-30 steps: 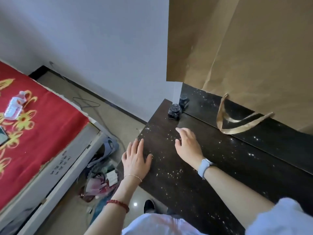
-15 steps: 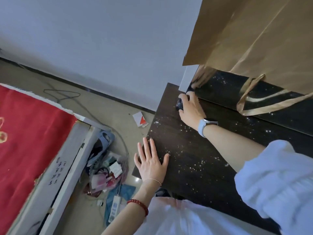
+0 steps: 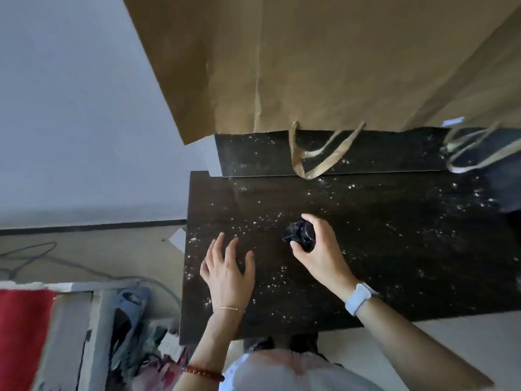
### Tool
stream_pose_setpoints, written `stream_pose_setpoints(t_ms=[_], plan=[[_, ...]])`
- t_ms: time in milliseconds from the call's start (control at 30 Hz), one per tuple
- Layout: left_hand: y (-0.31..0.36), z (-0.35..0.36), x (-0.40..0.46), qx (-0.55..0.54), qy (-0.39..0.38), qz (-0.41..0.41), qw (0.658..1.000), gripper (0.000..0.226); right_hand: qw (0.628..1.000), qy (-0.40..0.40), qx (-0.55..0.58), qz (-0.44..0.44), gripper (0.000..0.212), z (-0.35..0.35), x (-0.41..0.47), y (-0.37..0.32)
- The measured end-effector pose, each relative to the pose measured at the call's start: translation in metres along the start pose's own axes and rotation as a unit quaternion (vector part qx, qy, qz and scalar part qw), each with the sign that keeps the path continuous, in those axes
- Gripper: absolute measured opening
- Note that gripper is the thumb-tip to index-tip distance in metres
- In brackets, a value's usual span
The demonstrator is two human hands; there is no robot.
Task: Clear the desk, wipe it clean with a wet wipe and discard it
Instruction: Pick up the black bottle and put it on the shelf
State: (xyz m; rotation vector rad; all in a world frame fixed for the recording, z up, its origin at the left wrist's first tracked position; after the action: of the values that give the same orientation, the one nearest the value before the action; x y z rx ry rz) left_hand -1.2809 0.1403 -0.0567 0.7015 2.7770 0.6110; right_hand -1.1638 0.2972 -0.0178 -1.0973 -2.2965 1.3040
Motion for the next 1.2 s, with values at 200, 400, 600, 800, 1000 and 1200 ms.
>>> stream_pose_setpoints(t_ms=[200, 400, 600, 800, 1000, 1200], plan=[[0.132, 0.045, -0.016, -0.016, -0.07, 0.182, 0.981, 0.049, 0.978, 0.156, 0.018, 0.137, 0.06, -0.118, -0.079, 0.085], [0.269, 0.12, -0.11, -0.021, -0.135, 0.315, 0.939, 0.037, 0.944, 0.249, 0.045, 0.213, 0.061, -0.237, -0.165, 0.176], [0.393, 0.175, -0.201, -0.02, -0.165, 0.367, 0.915, 0.037, 0.928, 0.291, 0.07, 0.221, 0.057, -0.348, -0.226, 0.245], [0.476, 0.197, -0.225, -0.029, -0.146, 0.422, 0.894, 0.034, 0.921, 0.309, 0.098, 0.214, 0.06, -0.418, -0.226, 0.281], [0.563, 0.209, -0.179, -0.074, -0.105, 0.415, 0.901, 0.042, 0.928, 0.312, 0.098, 0.177, 0.063, -0.471, -0.172, 0.295], [0.635, 0.211, -0.131, -0.19, -0.047, 0.372, 0.908, 0.068, 0.948, 0.284, 0.064, 0.128, 0.064, -0.523, -0.093, 0.288]])
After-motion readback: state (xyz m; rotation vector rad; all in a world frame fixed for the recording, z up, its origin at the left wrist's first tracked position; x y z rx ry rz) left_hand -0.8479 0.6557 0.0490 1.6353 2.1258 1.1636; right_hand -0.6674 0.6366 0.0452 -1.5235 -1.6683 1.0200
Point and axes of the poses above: each hand's wrist, its own x-axis towards the middle knuckle, its own z-axis out of the palm, y = z × x, the point moved 7 cm from there along x, towards the middle knuckle, and after that the axes turned 11 degrees about x, right-handed, at the moved point
